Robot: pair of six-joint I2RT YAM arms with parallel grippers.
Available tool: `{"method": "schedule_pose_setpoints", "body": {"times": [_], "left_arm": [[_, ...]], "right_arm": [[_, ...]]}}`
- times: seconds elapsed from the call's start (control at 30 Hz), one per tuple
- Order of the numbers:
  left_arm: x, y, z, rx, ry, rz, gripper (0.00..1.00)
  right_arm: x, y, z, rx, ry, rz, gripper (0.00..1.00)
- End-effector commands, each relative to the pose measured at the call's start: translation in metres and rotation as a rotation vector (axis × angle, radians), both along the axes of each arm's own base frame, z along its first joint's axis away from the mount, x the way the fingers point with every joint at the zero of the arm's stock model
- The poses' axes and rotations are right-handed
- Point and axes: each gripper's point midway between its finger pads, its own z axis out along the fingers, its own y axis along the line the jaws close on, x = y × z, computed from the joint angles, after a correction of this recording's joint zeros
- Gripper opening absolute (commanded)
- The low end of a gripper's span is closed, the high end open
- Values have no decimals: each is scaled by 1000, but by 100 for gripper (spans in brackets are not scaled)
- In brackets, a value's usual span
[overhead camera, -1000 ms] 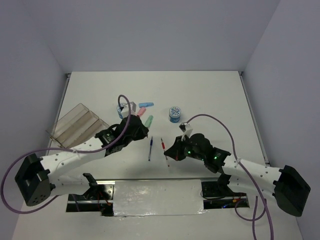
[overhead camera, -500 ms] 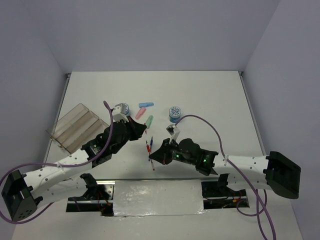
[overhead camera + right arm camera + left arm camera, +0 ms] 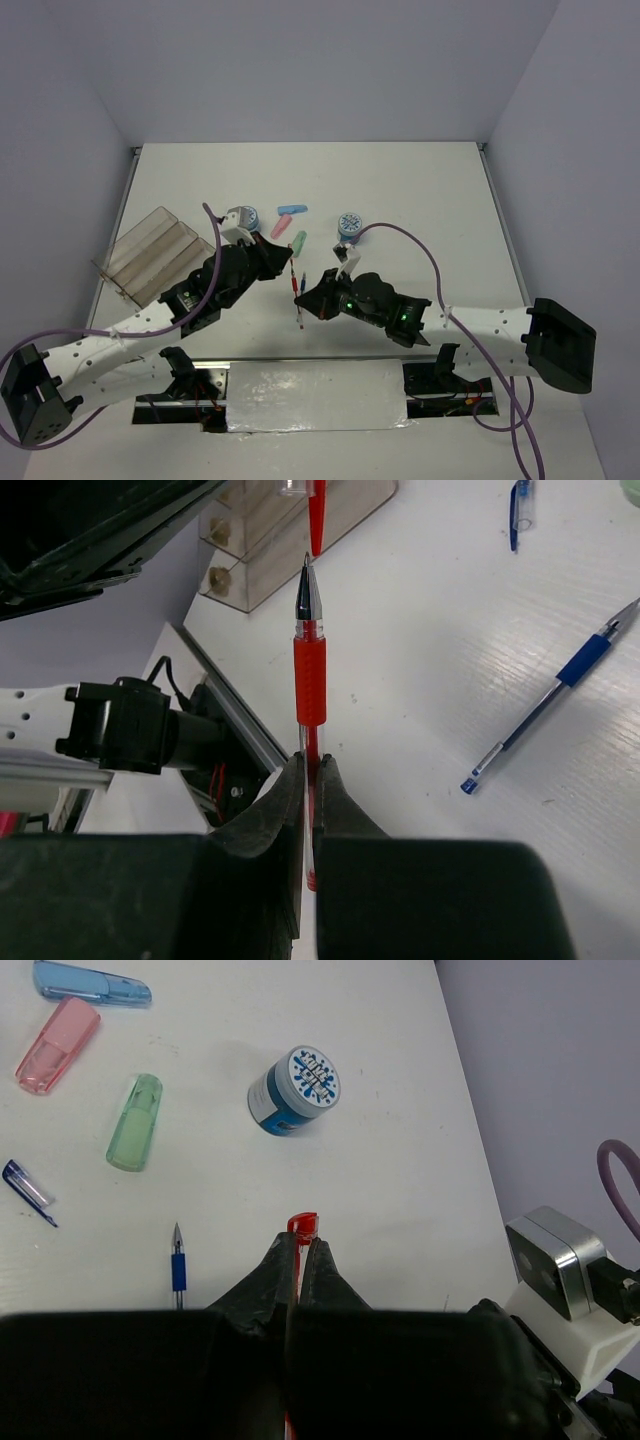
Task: Sort the stationery into containers
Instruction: Close the pen cap on the pen.
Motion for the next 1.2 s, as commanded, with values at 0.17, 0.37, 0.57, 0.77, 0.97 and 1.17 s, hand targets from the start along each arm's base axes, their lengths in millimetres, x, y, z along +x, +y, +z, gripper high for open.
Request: {"method": "schedule_pose_setpoints", "body": {"times": [0.17,0.37,0.57,0.77,0.97,1.17], "left_arm": [[-2,-2,13,-38,-44,-13,0],[-1,-3,10,-34,-36,-15,0],[-1,-5,8,-34,-32,-21,0],[-4,-6,8,-48,-31,-34,0],[-7,-7,4,-63,-22,-44,0],[-12,-9,3,-91,-13,-65,0]], "right_arm": [[15,9,31,47,-60,-50,0],[16,9,34,45,-70,-51,0],[17,9,33,37,-69,-58,0],[24,5,32,38,-65,-81,0],[30,7,39,36,-88,-84,0],[37,8,48,51,-137,-82,0]]}}
